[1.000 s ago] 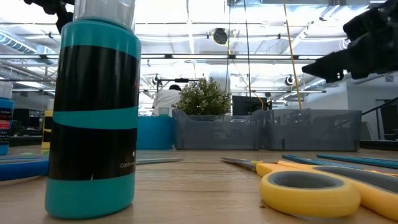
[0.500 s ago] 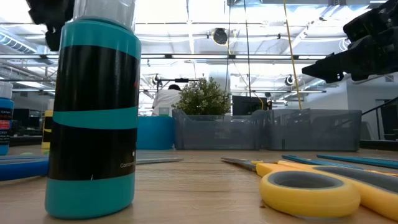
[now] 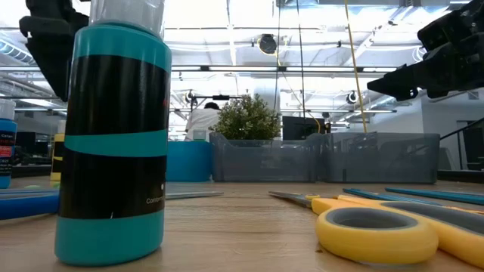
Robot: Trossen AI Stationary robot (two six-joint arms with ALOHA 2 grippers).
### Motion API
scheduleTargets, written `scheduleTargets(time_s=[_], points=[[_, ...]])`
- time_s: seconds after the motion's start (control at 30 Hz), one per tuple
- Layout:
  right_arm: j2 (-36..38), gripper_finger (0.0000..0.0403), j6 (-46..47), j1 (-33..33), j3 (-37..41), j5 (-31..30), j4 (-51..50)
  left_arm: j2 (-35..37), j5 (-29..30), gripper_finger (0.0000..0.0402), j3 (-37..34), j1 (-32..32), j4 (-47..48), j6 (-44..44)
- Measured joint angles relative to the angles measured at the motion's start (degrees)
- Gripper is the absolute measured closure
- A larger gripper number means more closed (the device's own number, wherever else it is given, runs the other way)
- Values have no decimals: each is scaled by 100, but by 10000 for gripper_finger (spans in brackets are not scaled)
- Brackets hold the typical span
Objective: Pick & Place Paint Supplies
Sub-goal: Put the yellow paint bottle into the blue bin
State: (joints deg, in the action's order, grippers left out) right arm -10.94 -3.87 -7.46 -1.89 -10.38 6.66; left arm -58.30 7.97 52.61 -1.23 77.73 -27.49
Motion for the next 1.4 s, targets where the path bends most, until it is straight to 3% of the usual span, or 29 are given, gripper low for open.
scheduleTargets(time_s=[0.53,0.8,1.4], points=[[0,151,1,0,2,0,2,186,-533,126,-1073,-692,-915,538],[0,151,0,0,2,0,0,175,-348,143,-1078,-825,-907,532],[0,151,2,-2,4,0,0,114,-247,227,-1081,-825,-1146,71]])
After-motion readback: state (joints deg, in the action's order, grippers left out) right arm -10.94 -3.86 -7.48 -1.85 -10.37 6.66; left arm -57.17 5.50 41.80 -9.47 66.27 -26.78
